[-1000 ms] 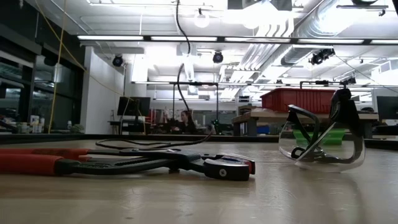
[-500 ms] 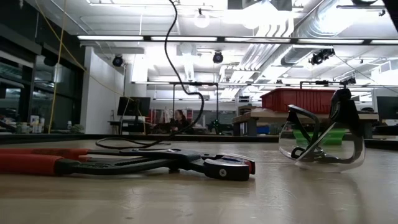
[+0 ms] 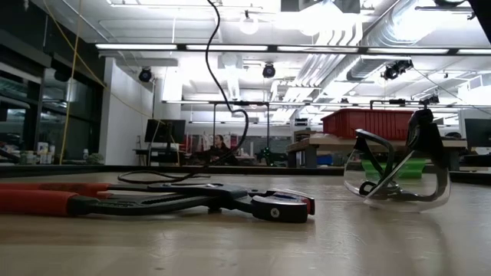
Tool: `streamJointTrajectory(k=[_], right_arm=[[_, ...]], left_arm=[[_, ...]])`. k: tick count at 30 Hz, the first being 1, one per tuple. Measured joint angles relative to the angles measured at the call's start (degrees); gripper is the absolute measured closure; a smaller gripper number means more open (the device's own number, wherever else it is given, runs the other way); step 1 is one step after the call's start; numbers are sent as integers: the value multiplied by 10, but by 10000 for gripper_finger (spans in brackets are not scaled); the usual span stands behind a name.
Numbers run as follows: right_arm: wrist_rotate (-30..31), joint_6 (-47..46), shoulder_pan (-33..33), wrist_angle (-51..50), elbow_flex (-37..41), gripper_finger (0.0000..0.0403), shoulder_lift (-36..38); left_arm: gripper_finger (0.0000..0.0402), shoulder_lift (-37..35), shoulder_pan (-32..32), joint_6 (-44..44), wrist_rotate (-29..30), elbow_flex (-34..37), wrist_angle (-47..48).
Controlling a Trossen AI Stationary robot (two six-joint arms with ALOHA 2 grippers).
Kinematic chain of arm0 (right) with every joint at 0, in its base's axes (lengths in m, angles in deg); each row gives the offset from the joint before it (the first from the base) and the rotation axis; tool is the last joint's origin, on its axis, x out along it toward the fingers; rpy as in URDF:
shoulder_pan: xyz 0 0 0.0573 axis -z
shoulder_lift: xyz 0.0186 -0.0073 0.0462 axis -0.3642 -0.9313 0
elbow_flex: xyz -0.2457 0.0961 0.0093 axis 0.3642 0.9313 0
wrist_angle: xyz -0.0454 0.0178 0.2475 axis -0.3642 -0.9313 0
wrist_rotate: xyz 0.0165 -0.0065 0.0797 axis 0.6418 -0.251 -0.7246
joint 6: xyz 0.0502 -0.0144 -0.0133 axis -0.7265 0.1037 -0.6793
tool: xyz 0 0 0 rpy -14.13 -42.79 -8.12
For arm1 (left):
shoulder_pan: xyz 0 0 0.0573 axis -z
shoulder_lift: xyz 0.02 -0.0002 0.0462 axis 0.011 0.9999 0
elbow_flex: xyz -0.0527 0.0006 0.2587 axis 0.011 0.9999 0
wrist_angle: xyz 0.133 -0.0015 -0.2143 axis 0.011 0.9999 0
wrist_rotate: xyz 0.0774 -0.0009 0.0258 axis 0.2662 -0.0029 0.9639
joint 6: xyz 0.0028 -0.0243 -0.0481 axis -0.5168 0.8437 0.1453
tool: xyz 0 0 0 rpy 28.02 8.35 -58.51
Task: Coil cords
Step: Coil the black wire onto the black spool
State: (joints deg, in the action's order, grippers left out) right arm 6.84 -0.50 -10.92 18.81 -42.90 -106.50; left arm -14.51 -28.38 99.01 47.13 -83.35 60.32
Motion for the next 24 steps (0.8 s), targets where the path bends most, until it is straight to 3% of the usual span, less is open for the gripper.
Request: streamJointTrajectory(k=[8,24], right_arm=[[61,-9,0,51,0,288,-28],[87,-7,-4,72,0,289,-48]], left_arm=[[401,-1,0,4,16,0,-41],[401,-1,0,0,22,0,-63]])
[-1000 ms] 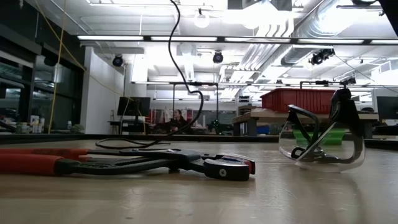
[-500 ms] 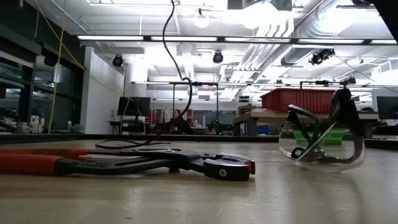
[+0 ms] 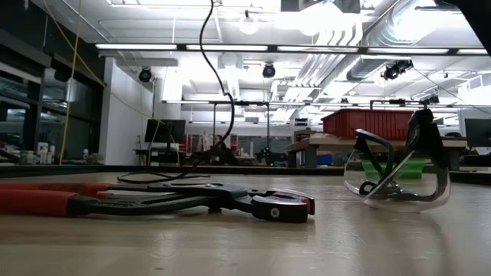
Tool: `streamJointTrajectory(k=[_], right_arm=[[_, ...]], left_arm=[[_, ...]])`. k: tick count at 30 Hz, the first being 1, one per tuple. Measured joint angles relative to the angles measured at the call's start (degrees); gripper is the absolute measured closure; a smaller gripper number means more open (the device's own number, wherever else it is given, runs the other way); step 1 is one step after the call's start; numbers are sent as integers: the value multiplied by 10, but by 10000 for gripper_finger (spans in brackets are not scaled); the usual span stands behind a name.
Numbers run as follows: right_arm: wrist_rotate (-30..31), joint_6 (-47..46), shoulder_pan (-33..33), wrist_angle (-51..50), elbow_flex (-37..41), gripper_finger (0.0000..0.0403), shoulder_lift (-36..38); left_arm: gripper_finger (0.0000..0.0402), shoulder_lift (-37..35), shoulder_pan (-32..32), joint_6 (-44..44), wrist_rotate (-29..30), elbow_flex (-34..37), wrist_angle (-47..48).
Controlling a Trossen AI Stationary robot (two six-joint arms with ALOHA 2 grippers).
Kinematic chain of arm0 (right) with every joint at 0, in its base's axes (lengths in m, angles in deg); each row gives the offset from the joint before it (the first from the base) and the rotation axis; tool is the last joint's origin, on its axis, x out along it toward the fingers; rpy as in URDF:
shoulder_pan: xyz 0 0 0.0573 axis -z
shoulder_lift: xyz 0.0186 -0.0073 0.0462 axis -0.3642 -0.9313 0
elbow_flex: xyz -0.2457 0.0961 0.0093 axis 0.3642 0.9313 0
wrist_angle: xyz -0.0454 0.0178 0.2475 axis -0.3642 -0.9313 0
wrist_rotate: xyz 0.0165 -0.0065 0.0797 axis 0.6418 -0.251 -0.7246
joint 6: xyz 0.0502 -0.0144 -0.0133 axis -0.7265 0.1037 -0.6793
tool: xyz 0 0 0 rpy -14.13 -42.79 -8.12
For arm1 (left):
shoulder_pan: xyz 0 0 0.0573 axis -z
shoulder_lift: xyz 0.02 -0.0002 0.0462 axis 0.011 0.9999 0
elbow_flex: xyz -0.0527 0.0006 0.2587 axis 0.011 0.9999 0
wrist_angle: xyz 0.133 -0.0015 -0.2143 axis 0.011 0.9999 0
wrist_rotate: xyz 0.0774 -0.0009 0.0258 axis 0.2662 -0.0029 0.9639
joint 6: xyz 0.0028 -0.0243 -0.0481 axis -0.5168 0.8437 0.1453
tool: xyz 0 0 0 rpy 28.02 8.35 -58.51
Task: Coil cords
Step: Coil the black wire onto the black spool
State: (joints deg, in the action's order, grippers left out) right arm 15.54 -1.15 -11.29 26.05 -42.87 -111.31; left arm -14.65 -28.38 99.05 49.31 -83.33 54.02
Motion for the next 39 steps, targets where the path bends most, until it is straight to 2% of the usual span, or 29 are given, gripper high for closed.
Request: streamJointTrajectory(k=[5,7,10,11,15,27,32,39], right_arm=[[2,0,0,10,0,297,-4],[2,0,-3,16,0,321,-4],[1,7,-10,29,0,384,-4],[-5,8,-14,44,0,391,-4],[-21,11,-28,95,-1,398,-10],[-34,28,-28,135,0,402,-30],[-78,31,-26,163,0,402,-30],[-92,30,-27,173,0,402,-30]], left_arm=[[401,0,0,3,0,0,-5],[401,0,0,4,0,0,-5],[401,-1,0,11,0,0,-4],[401,-1,0,18,0,0,-4],[401,2,8,61,0,0,3],[401,34,84,133,-5,0,22],[401,33,110,134,9,0,50],[401,33,128,110,50,0,67]])
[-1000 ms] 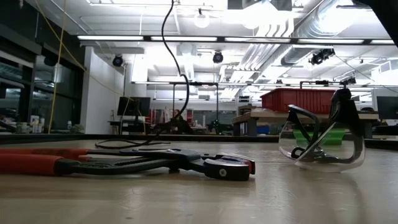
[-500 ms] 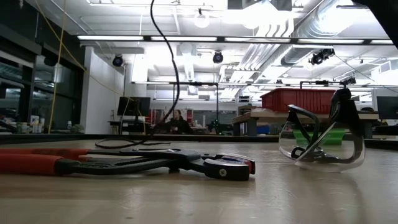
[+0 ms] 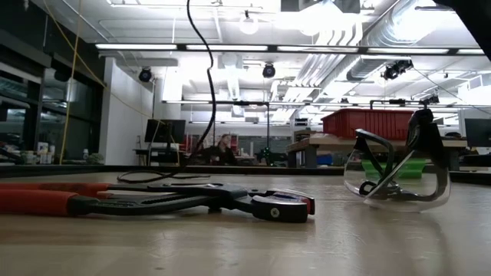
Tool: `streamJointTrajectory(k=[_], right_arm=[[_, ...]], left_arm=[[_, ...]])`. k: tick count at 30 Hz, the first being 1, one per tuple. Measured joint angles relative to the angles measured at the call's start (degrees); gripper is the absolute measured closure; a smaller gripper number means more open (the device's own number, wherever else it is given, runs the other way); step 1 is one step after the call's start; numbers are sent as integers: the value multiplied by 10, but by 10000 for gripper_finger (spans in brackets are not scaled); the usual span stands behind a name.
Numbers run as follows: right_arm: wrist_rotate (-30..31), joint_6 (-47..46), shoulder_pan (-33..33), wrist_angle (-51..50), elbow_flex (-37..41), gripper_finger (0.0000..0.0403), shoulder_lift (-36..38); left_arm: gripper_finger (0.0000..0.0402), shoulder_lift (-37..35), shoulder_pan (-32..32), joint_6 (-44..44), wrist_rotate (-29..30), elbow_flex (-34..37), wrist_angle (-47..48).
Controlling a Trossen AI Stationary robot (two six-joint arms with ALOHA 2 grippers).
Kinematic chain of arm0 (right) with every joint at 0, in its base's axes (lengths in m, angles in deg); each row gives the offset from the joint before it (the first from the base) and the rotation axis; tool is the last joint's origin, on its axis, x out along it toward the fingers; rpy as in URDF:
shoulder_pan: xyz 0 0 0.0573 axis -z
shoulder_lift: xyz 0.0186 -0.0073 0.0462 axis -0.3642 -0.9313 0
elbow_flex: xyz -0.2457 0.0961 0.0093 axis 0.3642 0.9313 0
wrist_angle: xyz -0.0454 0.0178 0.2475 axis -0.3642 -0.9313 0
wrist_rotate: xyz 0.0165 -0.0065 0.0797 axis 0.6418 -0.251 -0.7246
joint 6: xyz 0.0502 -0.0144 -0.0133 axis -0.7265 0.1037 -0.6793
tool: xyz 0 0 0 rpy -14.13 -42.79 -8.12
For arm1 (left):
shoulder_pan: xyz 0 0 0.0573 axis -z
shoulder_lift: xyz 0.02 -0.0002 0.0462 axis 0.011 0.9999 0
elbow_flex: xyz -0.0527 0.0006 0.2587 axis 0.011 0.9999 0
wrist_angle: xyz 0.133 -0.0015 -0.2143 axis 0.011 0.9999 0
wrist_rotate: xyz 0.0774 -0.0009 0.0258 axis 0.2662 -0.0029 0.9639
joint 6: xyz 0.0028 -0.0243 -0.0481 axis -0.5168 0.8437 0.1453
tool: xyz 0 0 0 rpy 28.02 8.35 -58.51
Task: Coil cords
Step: Coil the black wire onto the black spool
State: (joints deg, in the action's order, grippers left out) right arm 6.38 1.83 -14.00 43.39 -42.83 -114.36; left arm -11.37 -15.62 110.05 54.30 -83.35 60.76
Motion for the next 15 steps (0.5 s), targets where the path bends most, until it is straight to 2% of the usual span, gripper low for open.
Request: streamJointTrajectory(k=[8,15], right_arm=[[36,-10,16,17,0,403,0],[28,-4,18,38,0,403,0]], left_arm=[[401,-1,46,34,5,0,0],[401,-4,79,42,22,0,4]])
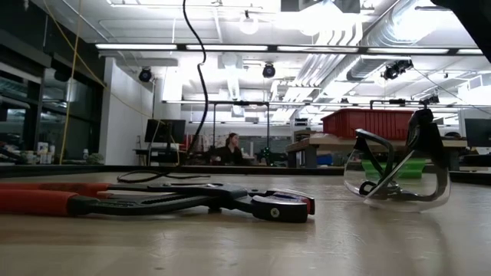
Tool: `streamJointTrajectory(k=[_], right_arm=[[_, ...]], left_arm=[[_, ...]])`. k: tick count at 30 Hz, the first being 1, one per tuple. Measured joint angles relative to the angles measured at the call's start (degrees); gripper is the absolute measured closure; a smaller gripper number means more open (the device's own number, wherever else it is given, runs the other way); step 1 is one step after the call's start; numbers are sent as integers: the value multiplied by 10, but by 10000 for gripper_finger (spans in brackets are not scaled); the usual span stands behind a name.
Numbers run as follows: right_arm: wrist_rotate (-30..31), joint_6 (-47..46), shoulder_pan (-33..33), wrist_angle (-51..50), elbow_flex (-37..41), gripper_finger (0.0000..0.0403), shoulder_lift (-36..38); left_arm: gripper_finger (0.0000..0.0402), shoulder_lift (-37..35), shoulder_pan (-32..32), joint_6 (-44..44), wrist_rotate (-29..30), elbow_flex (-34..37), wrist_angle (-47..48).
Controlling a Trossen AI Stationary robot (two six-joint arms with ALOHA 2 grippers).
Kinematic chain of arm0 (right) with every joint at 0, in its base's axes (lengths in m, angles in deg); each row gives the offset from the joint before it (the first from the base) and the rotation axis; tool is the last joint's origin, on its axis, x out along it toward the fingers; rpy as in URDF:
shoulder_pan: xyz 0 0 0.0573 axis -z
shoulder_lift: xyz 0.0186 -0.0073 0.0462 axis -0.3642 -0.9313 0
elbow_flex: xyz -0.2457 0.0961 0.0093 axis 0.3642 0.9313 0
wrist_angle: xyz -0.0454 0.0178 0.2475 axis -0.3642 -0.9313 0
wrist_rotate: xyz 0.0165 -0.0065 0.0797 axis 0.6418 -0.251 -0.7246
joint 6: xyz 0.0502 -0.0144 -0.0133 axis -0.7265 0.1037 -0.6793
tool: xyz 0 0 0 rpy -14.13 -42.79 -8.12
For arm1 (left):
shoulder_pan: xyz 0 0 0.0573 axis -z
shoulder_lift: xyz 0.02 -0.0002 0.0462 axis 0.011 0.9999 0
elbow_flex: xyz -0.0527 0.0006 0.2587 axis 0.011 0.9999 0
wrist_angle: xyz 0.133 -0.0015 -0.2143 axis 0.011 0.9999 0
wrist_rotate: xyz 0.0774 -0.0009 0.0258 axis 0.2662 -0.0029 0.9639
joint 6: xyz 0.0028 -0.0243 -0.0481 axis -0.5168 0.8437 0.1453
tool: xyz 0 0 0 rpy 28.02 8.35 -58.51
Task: Coil cords
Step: Coil the black wire onto the black spool
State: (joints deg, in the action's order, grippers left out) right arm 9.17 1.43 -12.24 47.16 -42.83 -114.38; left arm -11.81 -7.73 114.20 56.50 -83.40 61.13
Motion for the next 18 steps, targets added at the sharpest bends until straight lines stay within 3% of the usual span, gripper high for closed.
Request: streamJointTrajectory(k=[18], right_arm=[[-68,23,37,-18,0,403,0]], left_arm=[[401,-90,16,7,-5,1,270]])
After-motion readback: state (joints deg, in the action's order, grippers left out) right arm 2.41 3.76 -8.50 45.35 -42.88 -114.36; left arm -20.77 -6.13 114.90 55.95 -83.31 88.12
